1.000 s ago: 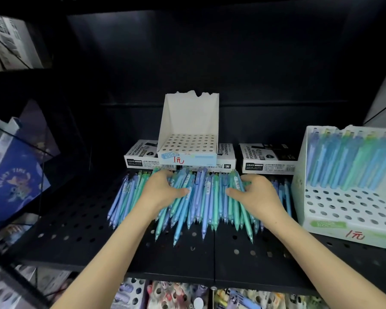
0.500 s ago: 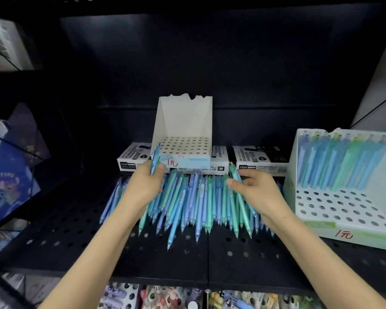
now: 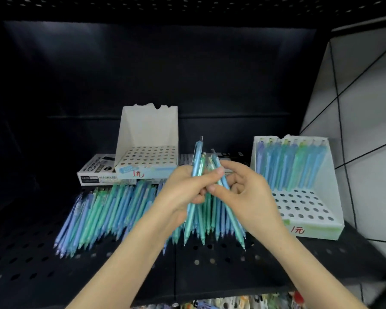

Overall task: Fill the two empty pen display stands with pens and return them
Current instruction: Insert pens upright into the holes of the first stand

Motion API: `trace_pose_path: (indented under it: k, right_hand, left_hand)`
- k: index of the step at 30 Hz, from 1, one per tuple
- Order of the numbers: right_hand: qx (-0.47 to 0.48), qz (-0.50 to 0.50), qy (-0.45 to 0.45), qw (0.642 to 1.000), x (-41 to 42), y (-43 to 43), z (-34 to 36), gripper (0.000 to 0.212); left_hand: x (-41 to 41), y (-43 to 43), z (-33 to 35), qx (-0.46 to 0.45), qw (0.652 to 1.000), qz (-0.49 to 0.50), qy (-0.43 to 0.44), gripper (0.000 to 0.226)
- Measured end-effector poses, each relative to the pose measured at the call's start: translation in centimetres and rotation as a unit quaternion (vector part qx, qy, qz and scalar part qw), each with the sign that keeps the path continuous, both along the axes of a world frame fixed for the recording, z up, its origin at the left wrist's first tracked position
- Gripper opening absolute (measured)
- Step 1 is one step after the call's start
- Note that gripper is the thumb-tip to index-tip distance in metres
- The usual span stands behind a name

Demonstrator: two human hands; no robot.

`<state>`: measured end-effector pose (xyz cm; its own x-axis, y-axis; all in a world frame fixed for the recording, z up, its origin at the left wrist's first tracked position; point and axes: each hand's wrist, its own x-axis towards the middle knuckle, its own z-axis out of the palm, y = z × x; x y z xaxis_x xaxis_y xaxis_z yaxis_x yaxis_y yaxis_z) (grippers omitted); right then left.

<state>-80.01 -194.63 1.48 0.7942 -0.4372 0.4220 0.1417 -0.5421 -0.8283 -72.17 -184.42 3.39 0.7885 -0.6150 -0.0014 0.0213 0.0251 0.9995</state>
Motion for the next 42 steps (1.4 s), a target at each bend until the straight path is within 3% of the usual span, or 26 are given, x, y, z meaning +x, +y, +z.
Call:
trace_pose_path:
  k: [7, 11, 14, 19, 22, 31, 38, 42]
  right_hand:
    - [0.011, -0.053, -0.004, 0.999, -2.5, -2.9, 0.4, 0.027]
    - [0.06, -0.087, -0.03, 0.994, -4.1, -4.8, 1.3, 0.015]
    - [0.082, -0.112, -0.069, 0.988, -5.5, -6.6, 2.2, 0.011]
    - [-0.013, -0.237, -0.11, 0.965, -6.3, -10.6, 2.3, 0.008]
    - [-0.064, -0.259, -0.107, 0.958, -5.7, -12.2, 1.5, 0.007]
    - [-0.105, -0.257, -0.067, 0.958, -3.5, -14.3, -0.9, 0.023]
    - [-0.155, -0.258, 0.028, 0.953, -3.2, -13.6, -1.3, 0.027]
    - [-0.138, -0.269, 0.066, 0.951, -3.1, -13.1, -0.6, 0.024]
  left_hand:
    - [-0.3, -2.5, 0.2, -0.02, 0.999, -0.042, 0.005, 0.016]
    - [-0.1, -3.5, 0.5, -0.043, 0.999, -0.023, 0.014, 0.04]
    - [-0.1, -3.7, 0.8, -0.081, 0.996, -0.018, 0.024, 0.036]
    - [0.1, -4.4, 0.5, -0.131, 0.99, 0.052, -0.004, 0.055]
    - [0.1, -4.9, 0.1, -0.13, 0.987, 0.092, -0.01, 0.057]
    - [-0.2, -4.8, 0.1, -0.111, 0.983, 0.145, -0.023, 0.028]
    - [-0.4, -4.8, 0.3, -0.102, 0.986, 0.131, -0.024, 0.021]
    - [-0.6, -4.9, 0.3, -0.106, 0.986, 0.126, -0.029, 0.019]
